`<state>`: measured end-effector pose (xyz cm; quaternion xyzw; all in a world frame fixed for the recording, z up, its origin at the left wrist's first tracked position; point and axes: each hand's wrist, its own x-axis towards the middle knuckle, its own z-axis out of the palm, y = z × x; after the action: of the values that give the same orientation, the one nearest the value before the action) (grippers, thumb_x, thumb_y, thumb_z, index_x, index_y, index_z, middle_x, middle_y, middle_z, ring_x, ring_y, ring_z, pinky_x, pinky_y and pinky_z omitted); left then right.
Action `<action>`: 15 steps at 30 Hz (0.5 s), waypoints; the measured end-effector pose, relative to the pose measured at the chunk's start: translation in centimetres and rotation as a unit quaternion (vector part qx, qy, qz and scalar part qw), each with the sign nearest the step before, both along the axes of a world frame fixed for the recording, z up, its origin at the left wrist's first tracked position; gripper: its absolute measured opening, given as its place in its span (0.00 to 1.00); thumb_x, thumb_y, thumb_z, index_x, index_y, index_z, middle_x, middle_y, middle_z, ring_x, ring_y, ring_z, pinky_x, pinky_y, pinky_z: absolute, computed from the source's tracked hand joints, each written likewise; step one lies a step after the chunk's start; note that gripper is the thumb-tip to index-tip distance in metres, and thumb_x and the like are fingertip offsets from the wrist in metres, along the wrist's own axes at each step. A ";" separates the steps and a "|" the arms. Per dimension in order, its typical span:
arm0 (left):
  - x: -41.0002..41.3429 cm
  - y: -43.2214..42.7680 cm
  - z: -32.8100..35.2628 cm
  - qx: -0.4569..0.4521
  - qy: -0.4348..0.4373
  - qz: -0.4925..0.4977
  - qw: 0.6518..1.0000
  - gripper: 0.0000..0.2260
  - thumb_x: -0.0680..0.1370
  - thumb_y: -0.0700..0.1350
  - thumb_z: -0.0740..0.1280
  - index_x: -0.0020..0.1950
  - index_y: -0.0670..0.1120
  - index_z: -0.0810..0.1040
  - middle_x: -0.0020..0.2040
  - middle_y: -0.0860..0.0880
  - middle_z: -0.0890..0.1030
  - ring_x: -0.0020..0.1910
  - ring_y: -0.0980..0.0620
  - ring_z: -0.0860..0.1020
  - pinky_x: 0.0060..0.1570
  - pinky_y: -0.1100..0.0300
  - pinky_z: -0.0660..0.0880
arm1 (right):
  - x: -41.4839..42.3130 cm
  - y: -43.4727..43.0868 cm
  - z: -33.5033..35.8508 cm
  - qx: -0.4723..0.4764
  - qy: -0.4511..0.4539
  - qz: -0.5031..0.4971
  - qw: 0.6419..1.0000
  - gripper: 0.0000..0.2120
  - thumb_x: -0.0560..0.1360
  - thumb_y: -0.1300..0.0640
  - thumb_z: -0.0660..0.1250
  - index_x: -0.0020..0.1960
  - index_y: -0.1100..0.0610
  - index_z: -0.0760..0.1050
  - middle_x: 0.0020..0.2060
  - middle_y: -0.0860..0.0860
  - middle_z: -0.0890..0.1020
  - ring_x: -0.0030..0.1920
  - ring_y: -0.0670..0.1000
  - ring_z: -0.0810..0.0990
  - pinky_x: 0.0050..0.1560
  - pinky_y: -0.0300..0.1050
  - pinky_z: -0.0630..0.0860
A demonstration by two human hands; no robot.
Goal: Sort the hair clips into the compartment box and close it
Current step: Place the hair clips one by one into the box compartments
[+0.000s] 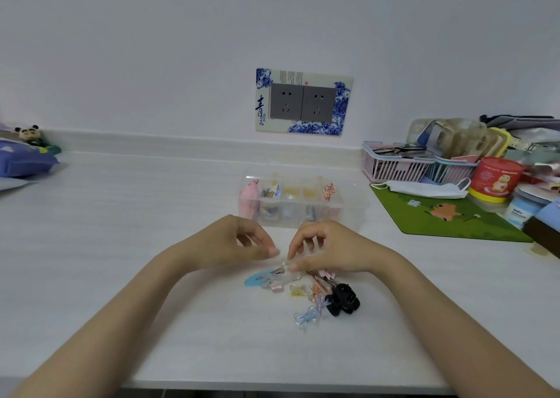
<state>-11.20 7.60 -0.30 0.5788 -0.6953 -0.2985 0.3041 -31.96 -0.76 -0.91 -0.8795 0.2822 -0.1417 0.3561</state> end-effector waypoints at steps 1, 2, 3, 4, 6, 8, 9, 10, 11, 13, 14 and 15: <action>-0.2 0.5 0.0 0.012 -0.016 -0.017 1.000 0.06 0.69 0.52 0.74 0.43 0.52 0.83 0.35 0.63 0.81 0.32 0.63 0.72 0.39 0.69 0.70 | 0.0 0.0 0.0 -0.006 0.008 0.007 1.000 0.07 0.66 0.49 0.76 0.42 0.49 0.82 0.39 0.44 0.76 0.38 0.43 0.69 0.41 0.34 0.66; -0.4 0.8 -0.2 0.023 -0.045 -0.030 0.998 0.08 0.68 0.53 0.75 0.44 0.53 0.83 0.34 0.67 0.78 0.31 0.64 0.71 0.37 0.72 0.68 | 0.0 -0.1 0.0 -0.011 0.009 0.010 1.000 0.07 0.66 0.49 0.76 0.42 0.48 0.82 0.40 0.44 0.76 0.38 0.44 0.69 0.42 0.35 0.66; -0.7 1.1 -0.4 0.026 -0.077 -0.038 0.996 0.10 0.66 0.54 0.76 0.43 0.55 0.82 0.34 0.70 0.76 0.32 0.64 0.70 0.36 0.72 0.68 | -0.1 -0.1 0.0 -0.013 0.007 0.007 1.000 0.07 0.66 0.49 0.76 0.42 0.48 0.82 0.40 0.44 0.76 0.39 0.44 0.70 0.43 0.35 0.66; -0.9 1.3 -0.6 0.021 -0.103 -0.037 0.994 0.10 0.64 0.55 0.77 0.43 0.56 0.81 0.35 0.71 0.75 0.33 0.64 0.70 0.36 0.72 0.67 | -0.1 -0.2 0.0 -0.013 0.005 0.002 1.000 0.07 0.66 0.48 0.75 0.43 0.48 0.82 0.40 0.44 0.76 0.39 0.44 0.70 0.43 0.36 0.67; -1.1 1.3 -1.0 0.001 -0.114 -0.024 0.993 0.10 0.64 0.56 0.77 0.41 0.57 0.81 0.36 0.70 0.75 0.34 0.63 0.69 0.36 0.71 0.67 | -0.3 -0.2 0.2 -0.007 0.003 -0.001 1.000 0.08 0.66 0.47 0.75 0.43 0.48 0.82 0.40 0.42 0.77 0.39 0.43 0.71 0.45 0.39 0.68; -1.0 1.1 -1.3 -0.009 -0.102 -0.008 0.995 0.11 0.64 0.58 0.76 0.41 0.56 0.82 0.36 0.66 0.77 0.33 0.62 0.70 0.35 0.70 0.67 | -0.4 -0.1 0.3 0.004 0.005 0.006 1.000 0.09 0.67 0.46 0.75 0.45 0.48 0.82 0.41 0.41 0.80 0.39 0.43 0.72 0.45 0.42 0.69; -0.9 0.9 -1.4 -0.016 -0.094 0.000 0.995 0.10 0.65 0.58 0.75 0.42 0.55 0.83 0.37 0.64 0.78 0.33 0.62 0.70 0.35 0.70 0.67 | -0.4 0.0 0.3 0.011 0.005 0.010 1.000 0.09 0.67 0.47 0.75 0.45 0.48 0.83 0.41 0.41 0.81 0.39 0.43 0.72 0.44 0.43 0.69; -0.8 0.8 -1.4 -0.026 -0.081 0.005 0.996 0.09 0.67 0.57 0.75 0.43 0.54 0.83 0.37 0.64 0.79 0.33 0.62 0.70 0.35 0.70 0.67 | -0.4 0.0 0.3 0.019 0.001 0.011 1.000 0.09 0.67 0.48 0.74 0.46 0.49 0.83 0.42 0.42 0.82 0.40 0.43 0.73 0.43 0.44 0.69; -0.7 0.7 -1.4 -0.041 -0.062 0.010 0.997 0.08 0.69 0.54 0.74 0.43 0.53 0.83 0.37 0.66 0.79 0.33 0.63 0.70 0.36 0.70 0.66 | -0.4 0.1 0.2 0.024 -0.008 0.008 1.000 0.09 0.68 0.49 0.74 0.47 0.49 0.83 0.43 0.43 0.83 0.40 0.44 0.74 0.43 0.44 0.69; -0.6 0.4 -1.5 -0.065 0.000 0.026 0.998 0.07 0.71 0.53 0.72 0.44 0.51 0.84 0.36 0.66 0.79 0.34 0.62 0.69 0.36 0.68 0.65 | -0.2 0.1 0.2 0.031 -0.047 -0.005 0.998 0.09 0.70 0.53 0.73 0.49 0.51 0.82 0.46 0.50 0.84 0.42 0.46 0.77 0.44 0.44 0.71; -0.6 0.4 -1.4 -0.070 0.036 0.031 0.996 0.08 0.71 0.54 0.71 0.44 0.51 0.84 0.36 0.63 0.79 0.34 0.61 0.69 0.37 0.66 0.66 | -0.1 0.1 0.3 0.043 -0.077 -0.015 0.996 0.09 0.71 0.56 0.73 0.50 0.53 0.82 0.46 0.53 0.84 0.43 0.46 0.78 0.46 0.43 0.72; -0.7 0.4 -1.3 -0.073 0.067 0.032 0.995 0.11 0.70 0.56 0.69 0.45 0.51 0.84 0.37 0.61 0.80 0.34 0.61 0.68 0.37 0.65 0.66 | -0.1 0.1 0.3 0.060 -0.113 -0.026 0.991 0.08 0.71 0.59 0.72 0.50 0.56 0.82 0.45 0.56 0.84 0.42 0.46 0.79 0.47 0.42 0.74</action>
<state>-11.91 7.95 -1.56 0.5556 -0.6748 -0.2747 0.4006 -32.07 -0.65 -0.56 -0.8273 0.2711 -0.2318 0.4340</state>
